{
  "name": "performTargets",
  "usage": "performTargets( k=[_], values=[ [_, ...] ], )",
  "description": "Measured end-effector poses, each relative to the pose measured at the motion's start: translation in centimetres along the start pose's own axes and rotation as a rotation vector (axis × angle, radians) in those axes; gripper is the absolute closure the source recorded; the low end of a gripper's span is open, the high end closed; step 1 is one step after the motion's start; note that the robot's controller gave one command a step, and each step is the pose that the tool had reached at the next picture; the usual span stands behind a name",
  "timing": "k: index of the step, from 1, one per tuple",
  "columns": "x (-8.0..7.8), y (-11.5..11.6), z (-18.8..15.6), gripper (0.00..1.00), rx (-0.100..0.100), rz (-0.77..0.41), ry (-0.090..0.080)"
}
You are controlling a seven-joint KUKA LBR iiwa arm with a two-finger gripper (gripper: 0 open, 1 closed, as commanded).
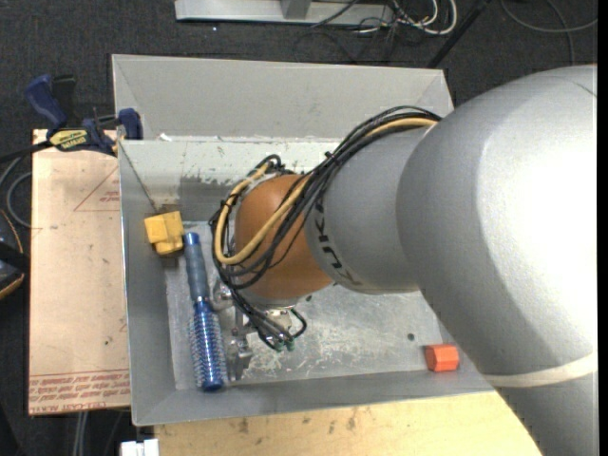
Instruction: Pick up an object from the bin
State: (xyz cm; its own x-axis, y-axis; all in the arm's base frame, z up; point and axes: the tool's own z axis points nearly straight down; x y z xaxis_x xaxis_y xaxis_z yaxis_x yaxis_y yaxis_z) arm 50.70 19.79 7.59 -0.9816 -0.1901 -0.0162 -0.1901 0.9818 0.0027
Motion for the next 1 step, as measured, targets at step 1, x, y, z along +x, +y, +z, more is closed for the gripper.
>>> performTargets(
  k=[1],
  values=[
    [0.69,4.31,0.05,0.0,0.008,0.082,0.002]
  ],
)
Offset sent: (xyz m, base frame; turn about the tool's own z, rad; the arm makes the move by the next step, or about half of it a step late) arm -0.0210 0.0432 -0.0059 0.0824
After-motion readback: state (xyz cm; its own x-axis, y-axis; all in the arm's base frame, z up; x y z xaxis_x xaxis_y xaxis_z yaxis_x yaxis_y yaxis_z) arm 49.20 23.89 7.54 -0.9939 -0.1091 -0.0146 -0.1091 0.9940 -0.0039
